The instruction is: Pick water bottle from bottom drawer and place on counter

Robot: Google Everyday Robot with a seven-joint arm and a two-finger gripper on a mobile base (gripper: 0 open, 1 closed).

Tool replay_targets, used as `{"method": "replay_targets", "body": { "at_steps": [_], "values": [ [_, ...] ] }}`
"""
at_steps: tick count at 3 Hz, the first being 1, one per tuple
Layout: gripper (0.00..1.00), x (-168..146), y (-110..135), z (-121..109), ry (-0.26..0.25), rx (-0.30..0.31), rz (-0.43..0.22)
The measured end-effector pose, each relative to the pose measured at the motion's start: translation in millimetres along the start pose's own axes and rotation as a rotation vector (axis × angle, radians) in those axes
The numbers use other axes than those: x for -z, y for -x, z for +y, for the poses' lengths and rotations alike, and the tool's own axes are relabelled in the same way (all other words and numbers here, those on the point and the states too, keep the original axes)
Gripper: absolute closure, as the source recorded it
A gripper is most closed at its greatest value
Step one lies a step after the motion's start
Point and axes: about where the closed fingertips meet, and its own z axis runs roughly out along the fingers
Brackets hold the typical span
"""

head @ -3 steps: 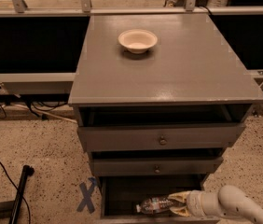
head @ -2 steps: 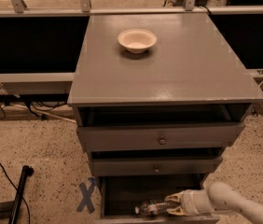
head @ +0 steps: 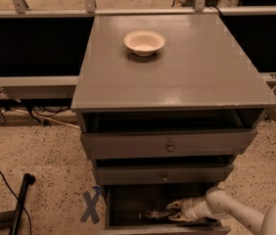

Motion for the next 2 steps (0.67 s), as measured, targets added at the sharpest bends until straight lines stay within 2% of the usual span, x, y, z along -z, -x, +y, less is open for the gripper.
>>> {"method": "replay_targets", "body": {
  "at_steps": [1,2],
  "values": [
    [0.77,3.9,-8.8,-19.0,-0.064,0.005,0.017],
    [0.54,7.2,-7.5,-22.9,-0.067,0.021,0.076]
  ]
}}
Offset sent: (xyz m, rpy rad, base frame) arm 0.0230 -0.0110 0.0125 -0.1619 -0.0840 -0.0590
